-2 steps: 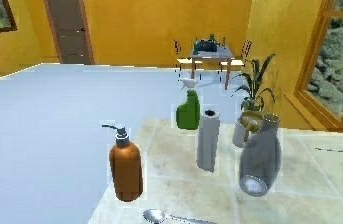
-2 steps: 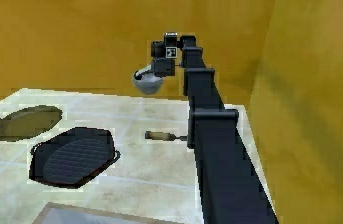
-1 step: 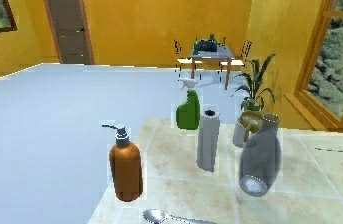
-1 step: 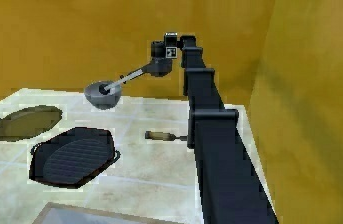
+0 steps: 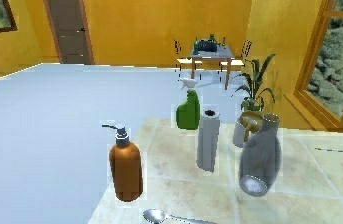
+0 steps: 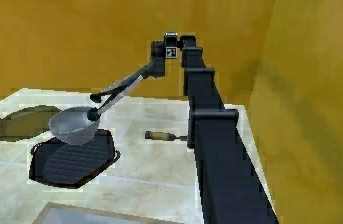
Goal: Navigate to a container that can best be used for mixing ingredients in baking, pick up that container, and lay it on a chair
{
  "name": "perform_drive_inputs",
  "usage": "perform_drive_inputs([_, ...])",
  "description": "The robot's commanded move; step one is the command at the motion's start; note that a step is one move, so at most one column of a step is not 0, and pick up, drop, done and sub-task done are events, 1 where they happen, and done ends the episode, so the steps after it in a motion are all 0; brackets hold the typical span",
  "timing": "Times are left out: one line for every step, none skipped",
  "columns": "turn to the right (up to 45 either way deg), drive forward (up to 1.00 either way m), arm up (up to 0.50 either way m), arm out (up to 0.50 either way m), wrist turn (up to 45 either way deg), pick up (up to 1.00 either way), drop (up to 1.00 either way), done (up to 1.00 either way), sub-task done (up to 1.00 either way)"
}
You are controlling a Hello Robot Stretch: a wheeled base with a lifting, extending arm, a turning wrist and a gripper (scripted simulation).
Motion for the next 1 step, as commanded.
perform_drive_inputs([0.0, 0.0, 0.0, 0.0, -24.0, 0.0, 0.0, 0.0, 0.0])
